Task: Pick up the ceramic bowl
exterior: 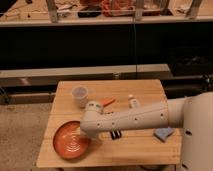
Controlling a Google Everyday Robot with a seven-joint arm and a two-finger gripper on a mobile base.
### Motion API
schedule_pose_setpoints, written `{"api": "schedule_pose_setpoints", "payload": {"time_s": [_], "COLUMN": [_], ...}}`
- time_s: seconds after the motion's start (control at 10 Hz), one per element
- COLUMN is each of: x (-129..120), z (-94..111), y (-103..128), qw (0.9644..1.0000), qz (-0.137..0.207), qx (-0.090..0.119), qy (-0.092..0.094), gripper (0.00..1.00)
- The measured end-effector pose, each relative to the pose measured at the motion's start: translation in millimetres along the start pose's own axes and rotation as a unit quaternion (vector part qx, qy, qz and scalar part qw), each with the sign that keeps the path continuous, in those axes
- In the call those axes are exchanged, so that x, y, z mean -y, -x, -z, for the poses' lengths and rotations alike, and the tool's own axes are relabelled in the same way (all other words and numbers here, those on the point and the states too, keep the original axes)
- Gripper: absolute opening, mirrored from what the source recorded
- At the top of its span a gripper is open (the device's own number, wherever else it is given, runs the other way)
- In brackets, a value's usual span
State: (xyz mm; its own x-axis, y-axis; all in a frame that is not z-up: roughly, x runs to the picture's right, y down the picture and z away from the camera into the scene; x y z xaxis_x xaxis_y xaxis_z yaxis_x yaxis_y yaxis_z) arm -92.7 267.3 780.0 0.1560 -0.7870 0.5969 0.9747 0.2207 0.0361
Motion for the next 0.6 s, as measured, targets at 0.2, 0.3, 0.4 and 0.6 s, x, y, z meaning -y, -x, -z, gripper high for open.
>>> {"api": "schedule_pose_setpoints", "payload": {"time_s": [0.2, 0.3, 0.4, 0.6], "x": [3.7, 3.9, 3.6, 4.0], "z": [-4.2, -5.8, -8.6, -9.3], "y": [1.7, 1.9, 2.0, 1.9], "qw": [0.9999, 0.9999, 0.9998, 0.9998], "qz": [0.009, 0.011, 0.013, 0.015], "qx": [0.006, 0.008, 0.011, 0.012], "qy": [-0.001, -0.002, -0.003, -0.004], "gripper": [0.79, 0.76, 0.74, 0.63]}}
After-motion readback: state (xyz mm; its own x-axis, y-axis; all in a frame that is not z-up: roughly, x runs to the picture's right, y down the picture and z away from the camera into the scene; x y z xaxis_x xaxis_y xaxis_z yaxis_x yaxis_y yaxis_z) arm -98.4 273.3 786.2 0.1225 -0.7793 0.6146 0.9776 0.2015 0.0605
